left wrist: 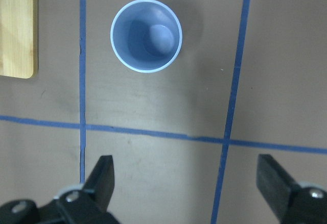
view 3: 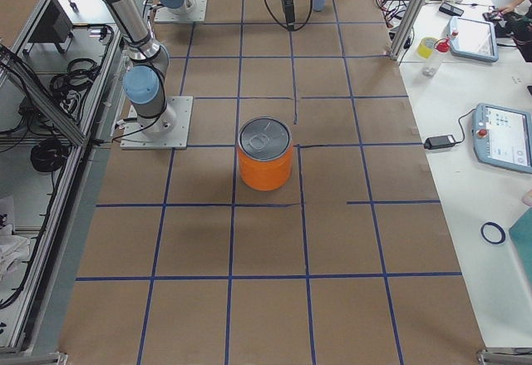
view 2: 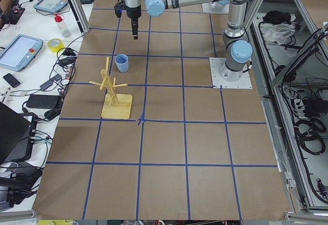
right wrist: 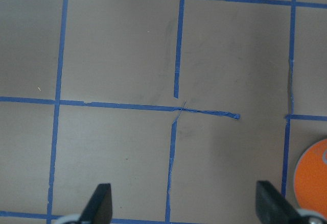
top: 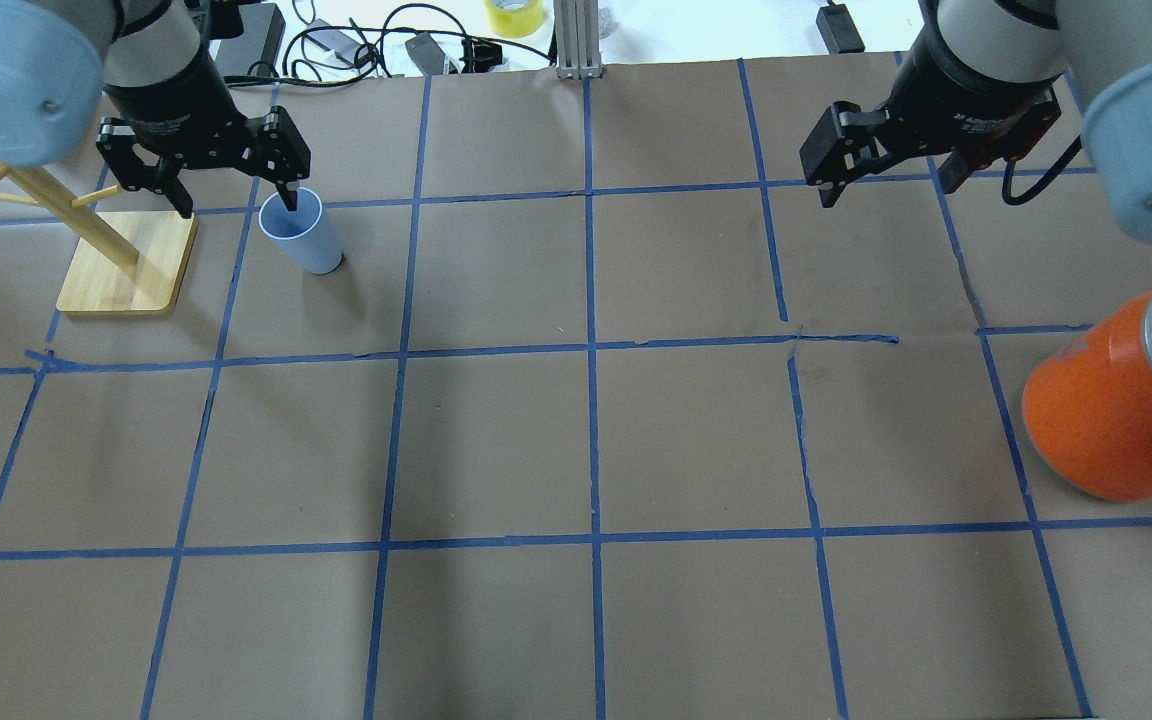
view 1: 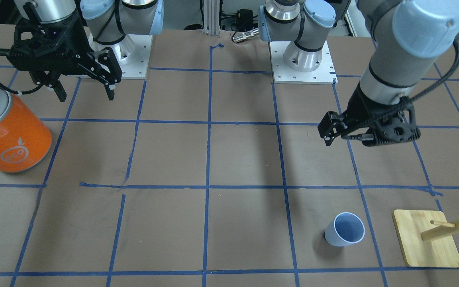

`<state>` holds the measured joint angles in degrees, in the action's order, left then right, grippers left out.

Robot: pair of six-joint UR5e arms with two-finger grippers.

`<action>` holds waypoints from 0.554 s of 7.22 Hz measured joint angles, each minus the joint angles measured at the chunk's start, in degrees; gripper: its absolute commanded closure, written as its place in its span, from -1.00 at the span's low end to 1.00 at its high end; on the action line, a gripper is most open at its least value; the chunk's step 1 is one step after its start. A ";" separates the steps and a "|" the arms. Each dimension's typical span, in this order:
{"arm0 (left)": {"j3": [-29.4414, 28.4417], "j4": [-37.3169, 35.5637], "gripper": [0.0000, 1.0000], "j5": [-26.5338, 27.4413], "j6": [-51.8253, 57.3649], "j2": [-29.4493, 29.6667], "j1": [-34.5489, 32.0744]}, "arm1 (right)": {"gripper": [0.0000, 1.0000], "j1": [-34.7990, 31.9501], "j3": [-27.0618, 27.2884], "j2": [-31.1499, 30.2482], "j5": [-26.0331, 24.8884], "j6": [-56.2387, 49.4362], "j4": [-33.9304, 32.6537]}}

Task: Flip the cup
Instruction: 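Open the left gripper and lift it off the cup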

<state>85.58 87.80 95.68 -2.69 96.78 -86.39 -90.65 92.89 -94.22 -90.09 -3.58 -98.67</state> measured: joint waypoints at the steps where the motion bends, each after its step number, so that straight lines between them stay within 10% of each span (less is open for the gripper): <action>1: 0.41 1.88 -1.00 -0.26 -0.14 -2.34 -0.53 | -1.00 0.00 0.01 0.00 0.02 0.12 -0.06; 4: 1.20 2.89 -1.00 -3.58 -0.38 -4.71 -3.54 | -1.00 0.03 0.01 0.08 0.09 0.41 -0.47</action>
<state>86.78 90.70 92.09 -3.07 92.07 -89.93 -90.62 92.90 -94.14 -90.00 -3.16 -99.14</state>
